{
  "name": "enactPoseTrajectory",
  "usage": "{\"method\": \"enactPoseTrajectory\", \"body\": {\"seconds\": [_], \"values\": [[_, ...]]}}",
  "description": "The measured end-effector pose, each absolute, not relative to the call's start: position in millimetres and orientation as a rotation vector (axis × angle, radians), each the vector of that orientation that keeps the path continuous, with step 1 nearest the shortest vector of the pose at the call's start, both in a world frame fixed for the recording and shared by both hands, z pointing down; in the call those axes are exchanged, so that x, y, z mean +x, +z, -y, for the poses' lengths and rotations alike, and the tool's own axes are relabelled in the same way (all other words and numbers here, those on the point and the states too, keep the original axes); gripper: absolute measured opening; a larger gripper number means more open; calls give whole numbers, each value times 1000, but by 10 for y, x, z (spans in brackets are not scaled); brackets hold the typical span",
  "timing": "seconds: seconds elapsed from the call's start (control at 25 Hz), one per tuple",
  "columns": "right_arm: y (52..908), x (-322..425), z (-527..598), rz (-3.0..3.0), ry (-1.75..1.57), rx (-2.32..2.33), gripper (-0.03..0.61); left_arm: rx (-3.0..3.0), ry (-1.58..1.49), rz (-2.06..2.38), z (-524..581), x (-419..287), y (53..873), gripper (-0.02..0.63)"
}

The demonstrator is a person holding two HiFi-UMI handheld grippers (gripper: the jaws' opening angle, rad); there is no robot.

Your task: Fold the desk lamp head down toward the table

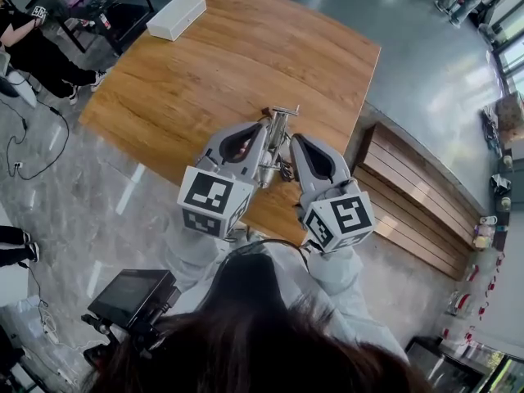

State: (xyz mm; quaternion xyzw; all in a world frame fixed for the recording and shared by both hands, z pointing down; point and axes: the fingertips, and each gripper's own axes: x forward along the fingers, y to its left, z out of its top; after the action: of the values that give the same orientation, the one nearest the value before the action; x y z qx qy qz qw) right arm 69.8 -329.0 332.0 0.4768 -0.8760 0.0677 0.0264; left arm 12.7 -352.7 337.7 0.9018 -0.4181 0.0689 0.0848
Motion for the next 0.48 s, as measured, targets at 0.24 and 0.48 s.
{"method": "enactPoseTrajectory", "body": {"seconds": [0.24, 0.48], "values": [[3319, 733, 3262, 2710, 227, 1487, 0, 2682, 173, 1213, 3496, 154, 3366, 2], [3300, 723, 3256, 2712, 222, 1486, 0, 2691, 184, 1214, 3498, 167, 3348, 2]]}}
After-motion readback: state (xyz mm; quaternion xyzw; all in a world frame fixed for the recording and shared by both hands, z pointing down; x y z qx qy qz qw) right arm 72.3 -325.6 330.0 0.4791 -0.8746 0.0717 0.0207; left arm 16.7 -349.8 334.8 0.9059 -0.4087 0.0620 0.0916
